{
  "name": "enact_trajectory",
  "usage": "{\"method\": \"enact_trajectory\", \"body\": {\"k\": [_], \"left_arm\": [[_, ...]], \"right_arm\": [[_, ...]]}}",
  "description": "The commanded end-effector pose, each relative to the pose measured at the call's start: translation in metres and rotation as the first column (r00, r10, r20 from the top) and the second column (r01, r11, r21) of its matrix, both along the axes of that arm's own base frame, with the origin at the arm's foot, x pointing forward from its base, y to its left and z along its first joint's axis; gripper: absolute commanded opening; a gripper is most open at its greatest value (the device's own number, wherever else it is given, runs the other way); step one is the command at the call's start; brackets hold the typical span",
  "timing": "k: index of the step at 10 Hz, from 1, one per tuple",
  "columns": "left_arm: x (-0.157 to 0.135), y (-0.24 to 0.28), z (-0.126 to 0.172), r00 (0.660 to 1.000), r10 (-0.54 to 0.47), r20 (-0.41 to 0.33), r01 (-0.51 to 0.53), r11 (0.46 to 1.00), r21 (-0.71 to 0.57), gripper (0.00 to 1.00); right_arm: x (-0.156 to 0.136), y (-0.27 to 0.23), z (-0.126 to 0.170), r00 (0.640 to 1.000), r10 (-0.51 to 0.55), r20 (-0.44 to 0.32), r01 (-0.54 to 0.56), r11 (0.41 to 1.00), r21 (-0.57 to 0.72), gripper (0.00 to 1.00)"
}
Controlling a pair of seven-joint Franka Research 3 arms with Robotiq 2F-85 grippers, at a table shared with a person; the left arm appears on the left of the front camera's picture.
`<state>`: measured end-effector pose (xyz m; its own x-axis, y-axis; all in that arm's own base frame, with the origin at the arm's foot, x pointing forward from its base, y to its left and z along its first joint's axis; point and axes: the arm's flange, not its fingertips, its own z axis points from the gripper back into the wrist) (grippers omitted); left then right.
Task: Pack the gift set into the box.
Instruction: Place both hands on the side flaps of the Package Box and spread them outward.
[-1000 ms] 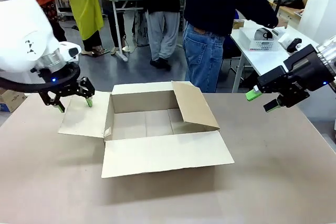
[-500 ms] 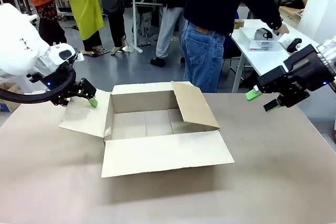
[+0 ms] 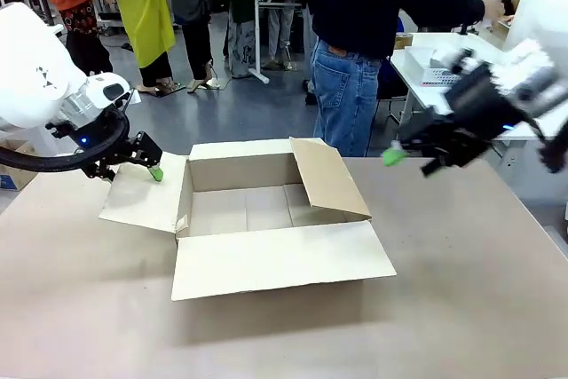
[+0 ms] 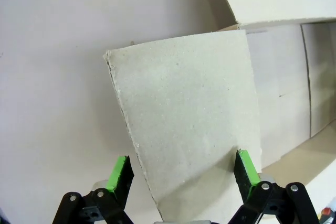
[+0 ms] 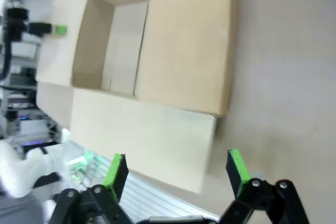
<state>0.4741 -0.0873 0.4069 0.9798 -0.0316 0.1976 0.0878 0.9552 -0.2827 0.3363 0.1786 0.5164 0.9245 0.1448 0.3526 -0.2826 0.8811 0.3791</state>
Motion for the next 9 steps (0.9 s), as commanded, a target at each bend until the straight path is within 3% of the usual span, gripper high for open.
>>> {"method": "enact_trajectory", "body": {"k": [1, 2, 3, 4, 5, 7, 9], "left_arm": [[-0.002, 0.0, 0.002, 1.0, 0.013, 0.003, -0.013, 1.0, 0.016, 1.0], [-0.002, 0.0, 0.002, 1.0, 0.013, 0.003, -0.013, 1.0, 0.016, 1.0], [-0.002, 0.0, 0.002, 1.0, 0.013, 0.003, -0.013, 1.0, 0.016, 1.0], [-0.002, 0.0, 0.002, 1.0, 0.013, 0.003, -0.013, 1.0, 0.016, 1.0], [-0.002, 0.0, 0.002, 1.0, 0.013, 0.003, -0.013, 1.0, 0.016, 1.0], [-0.002, 0.0, 0.002, 1.0, 0.013, 0.003, -0.013, 1.0, 0.016, 1.0], [-0.002, 0.0, 0.002, 1.0, 0.013, 0.003, -0.013, 1.0, 0.016, 1.0]], "right_arm": [[0.006, 0.109, 0.009, 0.997, -0.052, 0.048, 0.063, 0.957, -0.282, 1.0], [-0.004, 0.119, -0.002, 0.997, -0.026, 0.079, 0.052, 0.94, -0.338, 1.0], [-0.015, 0.072, 0.009, 0.998, 0.016, 0.054, -0.01, 0.994, -0.112, 1.0], [-0.015, 0.072, 0.009, 0.998, 0.016, 0.054, -0.01, 0.994, -0.112, 1.0], [-0.031, 0.132, 0.001, 0.996, 0.029, 0.079, -0.011, 0.976, -0.22, 1.0], [0.007, 0.193, -0.007, 0.995, 0.005, 0.095, 0.033, 0.918, -0.395, 1.0], [0.057, 0.201, -0.017, 0.999, -0.044, 0.013, 0.045, 0.892, -0.45, 1.0]]}}
